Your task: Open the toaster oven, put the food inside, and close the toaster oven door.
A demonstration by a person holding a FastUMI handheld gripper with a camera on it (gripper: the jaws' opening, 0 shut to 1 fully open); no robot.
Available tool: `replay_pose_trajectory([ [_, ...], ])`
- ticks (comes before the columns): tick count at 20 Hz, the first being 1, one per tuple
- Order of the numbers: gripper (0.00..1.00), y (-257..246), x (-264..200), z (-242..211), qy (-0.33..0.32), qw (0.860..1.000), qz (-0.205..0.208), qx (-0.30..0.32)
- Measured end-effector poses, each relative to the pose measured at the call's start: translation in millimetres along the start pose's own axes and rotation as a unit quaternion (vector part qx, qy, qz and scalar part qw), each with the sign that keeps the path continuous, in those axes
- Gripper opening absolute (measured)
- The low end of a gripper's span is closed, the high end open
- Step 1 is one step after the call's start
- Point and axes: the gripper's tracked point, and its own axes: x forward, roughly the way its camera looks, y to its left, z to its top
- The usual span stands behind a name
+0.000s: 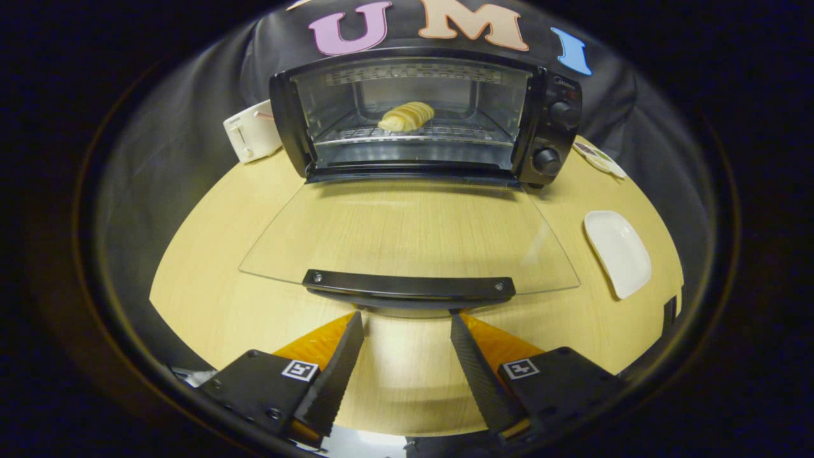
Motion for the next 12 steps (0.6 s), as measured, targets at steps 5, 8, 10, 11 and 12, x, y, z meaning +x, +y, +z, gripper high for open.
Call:
replay_pose_trajectory([
  [5,0.9,0,-15,23,-0.032,0.999,-0.001,0.008],
  [8,0.9,2,-24,52,-0.066,0.998,0.002,0.011],
  [10,0.9,3,-28,79,-0.09,0.996,0.003,0.011],
  [11,0.9,3,-29,92,-0.101,0.995,0.002,0.012],
  [12,0.9,4,-30,104,-0.111,0.994,0.003,0.013],
])
